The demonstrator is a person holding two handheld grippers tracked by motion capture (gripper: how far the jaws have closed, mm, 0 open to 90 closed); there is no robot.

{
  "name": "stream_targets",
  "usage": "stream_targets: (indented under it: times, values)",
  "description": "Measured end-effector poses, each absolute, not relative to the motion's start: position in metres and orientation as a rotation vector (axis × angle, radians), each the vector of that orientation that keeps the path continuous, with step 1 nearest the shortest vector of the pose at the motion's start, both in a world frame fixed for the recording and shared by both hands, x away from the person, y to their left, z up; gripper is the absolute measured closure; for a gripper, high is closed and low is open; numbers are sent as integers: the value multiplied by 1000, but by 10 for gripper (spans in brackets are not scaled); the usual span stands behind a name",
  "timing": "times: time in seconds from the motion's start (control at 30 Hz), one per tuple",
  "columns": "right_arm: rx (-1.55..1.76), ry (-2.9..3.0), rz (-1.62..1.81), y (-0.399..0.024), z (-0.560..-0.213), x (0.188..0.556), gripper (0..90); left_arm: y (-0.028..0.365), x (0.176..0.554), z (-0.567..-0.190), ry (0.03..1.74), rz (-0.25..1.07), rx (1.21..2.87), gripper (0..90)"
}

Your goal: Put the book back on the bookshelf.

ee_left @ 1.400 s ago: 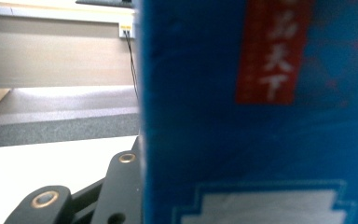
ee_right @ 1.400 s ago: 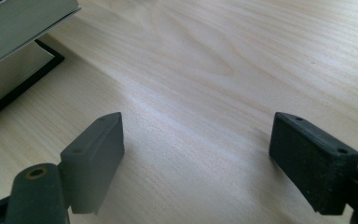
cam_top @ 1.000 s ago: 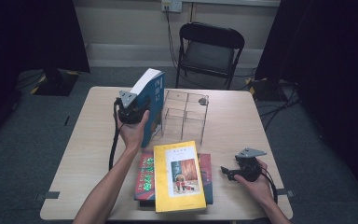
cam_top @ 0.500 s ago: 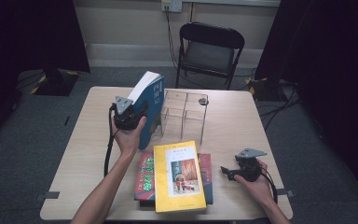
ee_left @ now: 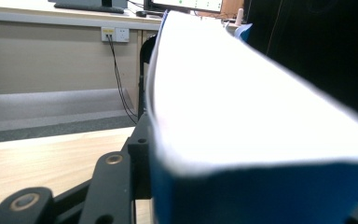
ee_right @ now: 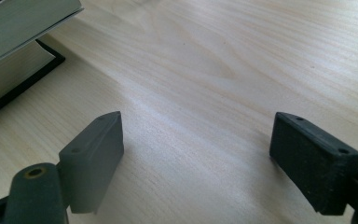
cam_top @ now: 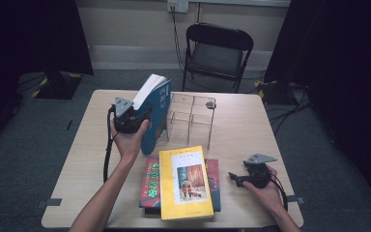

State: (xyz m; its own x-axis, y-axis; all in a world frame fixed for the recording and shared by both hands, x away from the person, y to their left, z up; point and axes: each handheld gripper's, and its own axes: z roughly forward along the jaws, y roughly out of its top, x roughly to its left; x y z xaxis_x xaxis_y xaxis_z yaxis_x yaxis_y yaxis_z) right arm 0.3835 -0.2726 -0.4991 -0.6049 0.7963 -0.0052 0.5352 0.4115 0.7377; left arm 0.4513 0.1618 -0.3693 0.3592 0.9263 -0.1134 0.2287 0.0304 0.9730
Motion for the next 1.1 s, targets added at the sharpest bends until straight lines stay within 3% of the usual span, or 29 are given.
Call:
stream_targets:
  times: [0.27, 0.8, 1.1]
  values:
    - [1147, 2315, 1016, -273, -499, 383, 174, 168, 448, -359, 1088, 746, 1475, 508]
    - [1147, 2315, 1017, -273, -499, 384, 174, 180, 453, -336, 1125, 596, 1563, 502]
    - [1148, 2315, 1016, -273, -499, 384, 174, 178, 462, -314, 1191, 561, 1722, 481]
